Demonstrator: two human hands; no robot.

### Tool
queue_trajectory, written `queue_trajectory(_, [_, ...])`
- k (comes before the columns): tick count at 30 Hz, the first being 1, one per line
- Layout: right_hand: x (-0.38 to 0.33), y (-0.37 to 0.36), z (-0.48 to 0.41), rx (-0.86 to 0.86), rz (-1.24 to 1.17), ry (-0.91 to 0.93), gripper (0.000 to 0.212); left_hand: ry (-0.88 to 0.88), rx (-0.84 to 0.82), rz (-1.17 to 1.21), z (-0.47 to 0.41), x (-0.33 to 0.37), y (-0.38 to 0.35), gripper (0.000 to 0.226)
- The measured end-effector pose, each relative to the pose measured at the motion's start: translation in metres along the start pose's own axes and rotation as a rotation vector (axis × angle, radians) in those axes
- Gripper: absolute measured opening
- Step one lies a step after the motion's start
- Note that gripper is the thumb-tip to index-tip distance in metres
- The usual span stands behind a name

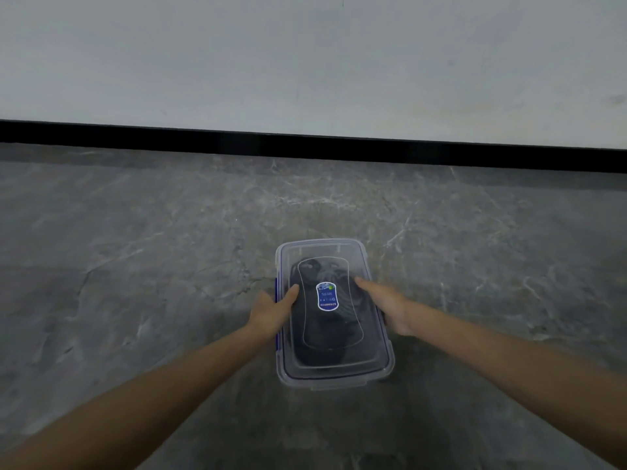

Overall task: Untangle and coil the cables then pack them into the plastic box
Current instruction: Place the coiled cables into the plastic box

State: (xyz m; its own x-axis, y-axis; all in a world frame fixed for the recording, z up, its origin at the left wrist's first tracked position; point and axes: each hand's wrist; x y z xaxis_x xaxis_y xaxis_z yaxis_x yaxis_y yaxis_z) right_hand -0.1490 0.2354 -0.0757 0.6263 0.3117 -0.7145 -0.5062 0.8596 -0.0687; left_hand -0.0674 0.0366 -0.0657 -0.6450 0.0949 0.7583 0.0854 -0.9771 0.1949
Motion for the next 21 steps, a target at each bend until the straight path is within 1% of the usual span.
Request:
queue_trajectory(1, [0.001, 0.001, 0.004, -0.034, -0.008, -0.023, 0.042, 0.012, -0.036, 0.065, -0.002, 0.000, 0.001, 0.060])
queue_trajectory(2, [0.002, 0.001, 0.006, -0.031, -0.001, -0.028, 0.040, 0.018, -0.063, 0.110, -0.003, -0.002, 0.002, 0.057])
queue_trajectory(4, [0.001, 0.002, 0.013, 0.002, 0.013, -0.023, 0.031, 0.046, -0.071, 0.091, -0.004, -0.005, 0.003, 0.053])
queue_trajectory(6, [-0.003, 0.004, 0.018, 0.005, -0.001, -0.032, 0.029, 0.078, -0.041, 0.031, -0.005, -0.003, 0.006, 0.055])
queue_trajectory(10, [-0.011, 0.010, 0.019, 0.110, 0.086, -0.030, 0.041, 0.074, 0.048, -0.084, -0.001, 0.004, 0.011, 0.058])
queue_trajectory(13, [-0.013, 0.006, 0.021, 0.159, 0.213, 0.004, 0.036, 0.027, 0.072, -0.099, 0.003, 0.006, 0.005, 0.050])
queue_trajectory(16, [-0.008, -0.005, 0.022, 0.198, 0.273, 0.036, 0.029, 0.009, 0.120, -0.142, 0.003, 0.005, -0.005, 0.048])
queue_trajectory(21, [-0.001, -0.017, 0.017, 0.383, 0.439, 0.061, 0.030, 0.025, 0.209, -0.223, 0.006, 0.008, -0.016, 0.042])
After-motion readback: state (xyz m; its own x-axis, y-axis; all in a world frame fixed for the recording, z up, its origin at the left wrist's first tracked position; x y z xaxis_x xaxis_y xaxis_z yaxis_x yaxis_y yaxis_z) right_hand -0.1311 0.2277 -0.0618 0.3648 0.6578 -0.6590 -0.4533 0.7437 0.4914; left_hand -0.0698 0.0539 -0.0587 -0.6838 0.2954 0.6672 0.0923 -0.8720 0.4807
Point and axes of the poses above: each hand's wrist, its own z-axis away from the middle knuckle, its own y-axis out of the back of the hand, x = y × z, and after that the axes turned 14 degrees about -x, right-handed
